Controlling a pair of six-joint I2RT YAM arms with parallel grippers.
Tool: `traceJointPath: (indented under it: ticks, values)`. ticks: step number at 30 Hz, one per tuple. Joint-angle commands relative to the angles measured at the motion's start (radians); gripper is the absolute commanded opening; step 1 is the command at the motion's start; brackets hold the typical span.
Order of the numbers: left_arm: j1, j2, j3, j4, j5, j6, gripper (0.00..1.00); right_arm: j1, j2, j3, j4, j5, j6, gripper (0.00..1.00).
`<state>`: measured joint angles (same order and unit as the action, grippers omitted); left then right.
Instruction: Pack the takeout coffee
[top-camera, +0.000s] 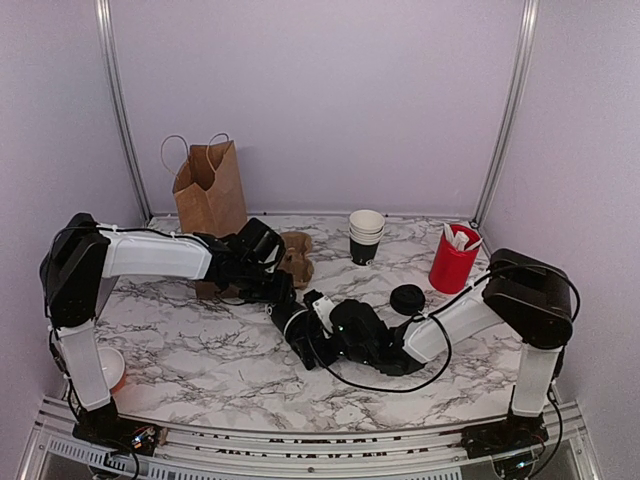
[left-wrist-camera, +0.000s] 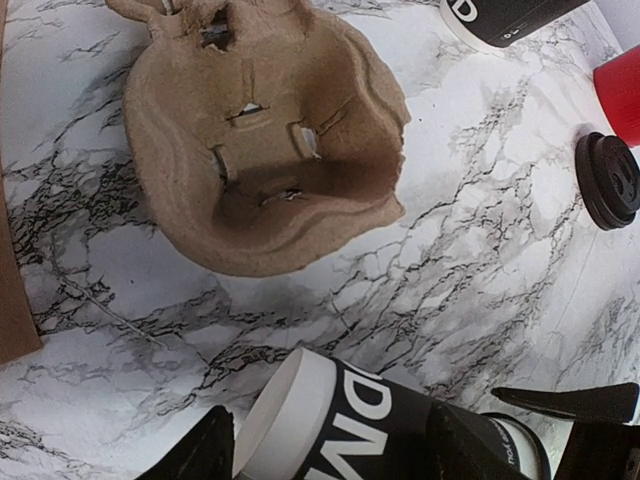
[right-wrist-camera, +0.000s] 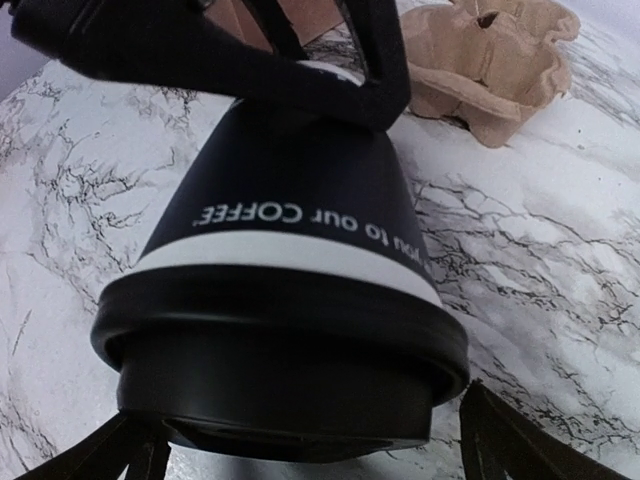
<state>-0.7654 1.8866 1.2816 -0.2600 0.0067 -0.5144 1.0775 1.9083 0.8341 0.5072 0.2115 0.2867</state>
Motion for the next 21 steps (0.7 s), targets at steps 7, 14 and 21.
traceJointPath:
  ticks: [7, 14, 21]
  values:
    - [-0.005, 0.005, -0.047, 0.023, 0.041, -0.012, 0.61, 0.007, 0.043, 0.051, 0.118, 0.024, -0.003, 0.87]
    - [-0.018, 0.009, -0.049, 0.025, 0.048, -0.015, 0.56, 0.013, 0.046, 0.086, 0.086, 0.030, -0.020, 0.81]
    - [-0.029, 0.004, -0.052, 0.028, 0.052, -0.017, 0.55, 0.030, 0.028, 0.119, 0.017, 0.055, -0.033, 0.72]
